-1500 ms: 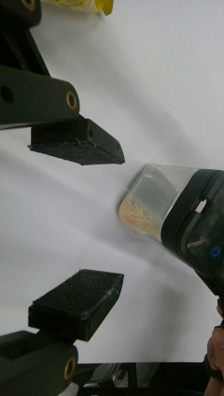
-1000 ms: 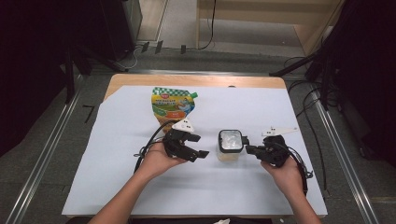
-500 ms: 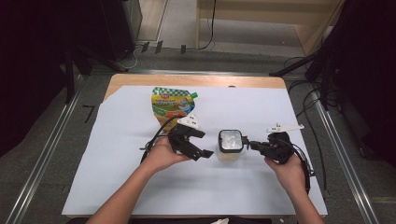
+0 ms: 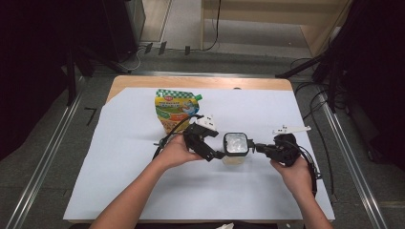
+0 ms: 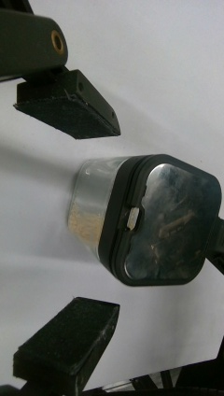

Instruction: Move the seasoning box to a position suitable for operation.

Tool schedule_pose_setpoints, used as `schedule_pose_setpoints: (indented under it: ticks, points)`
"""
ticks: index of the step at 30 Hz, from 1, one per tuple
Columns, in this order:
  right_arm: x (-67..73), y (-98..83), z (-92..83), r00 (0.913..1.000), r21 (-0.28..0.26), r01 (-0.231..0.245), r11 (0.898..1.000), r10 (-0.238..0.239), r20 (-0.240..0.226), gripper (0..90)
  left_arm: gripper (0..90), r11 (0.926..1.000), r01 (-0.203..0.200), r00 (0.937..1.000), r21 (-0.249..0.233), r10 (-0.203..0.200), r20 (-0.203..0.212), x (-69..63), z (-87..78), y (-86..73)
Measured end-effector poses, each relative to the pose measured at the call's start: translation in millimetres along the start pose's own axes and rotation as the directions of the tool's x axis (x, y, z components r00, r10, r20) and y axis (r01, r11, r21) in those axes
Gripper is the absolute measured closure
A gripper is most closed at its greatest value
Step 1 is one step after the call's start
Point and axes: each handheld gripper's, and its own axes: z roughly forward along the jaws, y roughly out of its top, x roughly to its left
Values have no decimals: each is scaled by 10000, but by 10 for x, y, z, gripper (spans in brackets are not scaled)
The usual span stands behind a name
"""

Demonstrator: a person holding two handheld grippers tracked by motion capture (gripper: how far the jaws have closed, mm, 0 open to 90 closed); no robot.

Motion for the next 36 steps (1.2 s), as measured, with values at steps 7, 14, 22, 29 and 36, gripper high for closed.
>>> schedule_pose_setpoints:
  ticks: [7,14,22,29,36]
  points:
    - [-9,-2,8,9999,43,-112,9999,112,18,900,127,9999,-59,9998,133,56,175,46,127,-16]
    - [-17,4,20,9999,14,-158,9999,158,16,900,115,9993,-335,9992,187,331,206,31,211,29]
    - [-25,12,37,9999,25,-104,9999,104,101,900,138,9990,-446,9985,64,443,329,19,319,64]
    - [-25,14,48,9998,20,-143,9999,143,156,900,138,9988,-479,9980,-44,480,421,28,371,68]
    - [-25,14,52,9996,-5,-200,9998,200,179,900,139,9989,-440,9983,129,435,391,23,377,91]
